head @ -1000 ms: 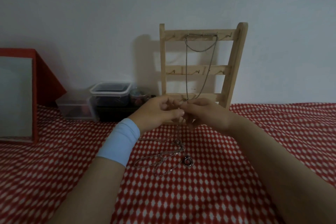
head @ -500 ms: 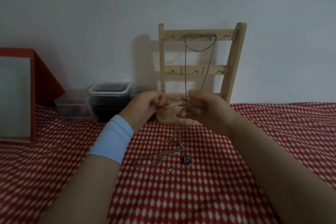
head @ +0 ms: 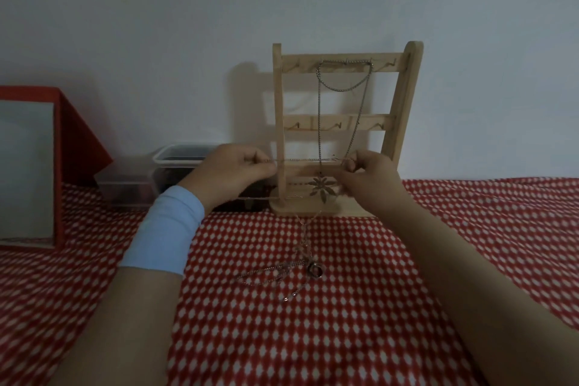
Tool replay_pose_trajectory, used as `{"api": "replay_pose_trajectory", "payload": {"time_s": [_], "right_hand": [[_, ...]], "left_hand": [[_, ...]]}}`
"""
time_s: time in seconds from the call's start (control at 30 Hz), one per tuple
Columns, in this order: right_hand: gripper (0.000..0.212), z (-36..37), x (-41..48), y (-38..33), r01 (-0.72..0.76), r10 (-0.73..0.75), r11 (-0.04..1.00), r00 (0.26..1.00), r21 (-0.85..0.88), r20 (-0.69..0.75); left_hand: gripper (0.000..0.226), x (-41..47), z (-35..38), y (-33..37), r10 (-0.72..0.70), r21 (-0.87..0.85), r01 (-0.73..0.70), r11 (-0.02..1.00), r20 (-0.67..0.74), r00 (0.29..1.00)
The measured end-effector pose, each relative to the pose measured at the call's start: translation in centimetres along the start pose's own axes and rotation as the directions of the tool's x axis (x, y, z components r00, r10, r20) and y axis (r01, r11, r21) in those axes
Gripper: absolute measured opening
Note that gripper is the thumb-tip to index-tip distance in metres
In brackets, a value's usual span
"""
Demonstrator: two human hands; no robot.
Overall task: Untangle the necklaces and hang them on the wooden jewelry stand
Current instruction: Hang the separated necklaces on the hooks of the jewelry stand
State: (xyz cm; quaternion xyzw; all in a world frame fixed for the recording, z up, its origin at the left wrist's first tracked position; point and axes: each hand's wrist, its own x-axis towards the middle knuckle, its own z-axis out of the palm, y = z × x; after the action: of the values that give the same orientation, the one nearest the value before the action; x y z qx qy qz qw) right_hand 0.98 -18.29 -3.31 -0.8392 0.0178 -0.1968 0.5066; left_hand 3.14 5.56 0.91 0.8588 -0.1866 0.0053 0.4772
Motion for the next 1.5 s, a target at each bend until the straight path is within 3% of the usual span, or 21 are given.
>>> {"api": "replay_pose_trajectory", "payload": {"time_s": [0.1,0.17,0.23,0.3,0.33,0.4,0.47,0.53,0.6,0.67,0.77,0.9,0.97,1.03,1.07,1.13,1.2,1.37,1.5], "right_hand": [[0.033,0.5,0.2,0.2,0.014,-0.02,0.998,0.994,-0.057,-0.111],[0.024,0.9,0.2,-0.1,-0.028,0.053,0.983,0.989,0.184,-0.135],[0.009,1.2,-0.4,-1.1,-0.141,0.183,0.823,0.983,0.55,-0.022],[0.022,1.5,-0.9,-2.2,-0.28,0.25,0.596,0.955,0.753,0.157],[0.03,1.6,-1.0,-2.5,-0.34,0.265,0.54,0.937,0.77,0.228],[0.048,1.6,-1.2,-2.6,-0.435,0.286,0.602,0.9,0.67,0.328],[0.053,1.3,-1.3,-2.2,-0.446,0.303,0.754,0.887,0.482,0.347],[0.052,0.9,-1.3,-1.9,-0.332,0.262,0.918,0.918,0.217,0.297],[0.054,0.7,-1.3,-1.4,-0.138,0.15,0.988,0.952,-0.063,0.266],[0.049,0.7,-1.3,-1.1,-0.041,0.107,0.979,0.938,-0.201,0.328],[0.033,0.3,-1.3,-1.3,-0.032,0.158,0.963,0.871,-0.267,0.465],[0.021,-0.7,-1.3,-2.3,0.123,0.188,0.885,0.789,-0.45,0.585],[0.025,-0.6,-1.3,-3.0,0.178,0.144,0.843,0.835,-0.508,0.531],[0.041,-0.1,-1.5,-3.7,0.193,0.054,0.89,0.855,-0.413,0.516],[0.048,0.4,-1.7,-3.9,0.175,0.005,0.948,0.825,-0.265,0.564],[0.041,1.6,-2.5,-4.3,0.054,-0.123,0.991,0.726,0.123,0.677],[0.034,2.6,-2.9,-3.9,-0.09,-0.175,0.941,0.695,0.327,0.697],[0.029,2.5,-2.7,-2.6,-0.184,-0.157,0.907,0.686,0.378,0.71],[0.03,1.5,-1.7,-2.0,-0.233,-0.062,0.904,0.76,0.36,0.647]], "left_hand": [[0.009,0.0,-0.1,0.0,0.044,0.204,-0.041,0.978,-0.007,0.999],[0.011,-0.1,-0.4,0.0,0.034,0.258,-0.031,0.966,-0.009,0.999],[0.021,-0.3,-0.5,0.4,0.013,0.278,-0.009,0.96,-0.012,1.0],[0.037,-0.4,-0.3,0.6,-0.015,0.252,0.021,0.967,-0.023,1.0],[0.043,-0.4,-0.2,0.7,-0.023,0.249,0.028,0.968,-0.023,0.999],[0.051,-0.5,-0.1,0.8,-0.021,0.281,0.029,0.959,-0.033,0.999],[0.054,-0.5,-0.6,0.7,-0.026,0.301,0.05,0.952,-0.083,0.996],[0.053,-0.6,-1.6,0.3,-0.034,0.315,0.082,0.945,-0.155,0.987],[0.05,-0.6,-2.6,0.0,-0.059,0.317,0.121,0.94,-0.199,0.978],[0.048,-0.6,-3.1,-0.5,-0.125,0.349,0.178,0.92,-0.168,0.978],[0.04,-0.8,-3.2,-0.6,-0.232,0.355,0.239,0.904,-0.062,0.971],[0.026,-0.9,-2.6,0.1,-0.239,0.053,0.234,0.971,0.129,0.962],[0.03,-0.6,-2.0,0.8,-0.184,-0.055,0.201,0.978,0.23,0.956],[0.034,-0.5,-1.0,1.6,-0.097,-0.134,0.139,0.981,0.277,0.956],[0.032,-0.6,-0.5,2.0,-0.044,-0.154,0.09,0.984,0.279,0.959],[0.028,-0.7,0.5,2.5,0.054,-0.158,-0.014,0.987,0.248,0.967],[0.03,-0.5,0.9,2.6,0.091,-0.178,-0.06,0.982,0.173,0.981],[0.038,0.0,1.0,2.1,0.039,-0.438,-0.09,0.895,-0.122,0.992],[0.027,0.5,1.1,0.3,-0.035,-0.228,-0.042,0.973,-0.323,0.946]]}}
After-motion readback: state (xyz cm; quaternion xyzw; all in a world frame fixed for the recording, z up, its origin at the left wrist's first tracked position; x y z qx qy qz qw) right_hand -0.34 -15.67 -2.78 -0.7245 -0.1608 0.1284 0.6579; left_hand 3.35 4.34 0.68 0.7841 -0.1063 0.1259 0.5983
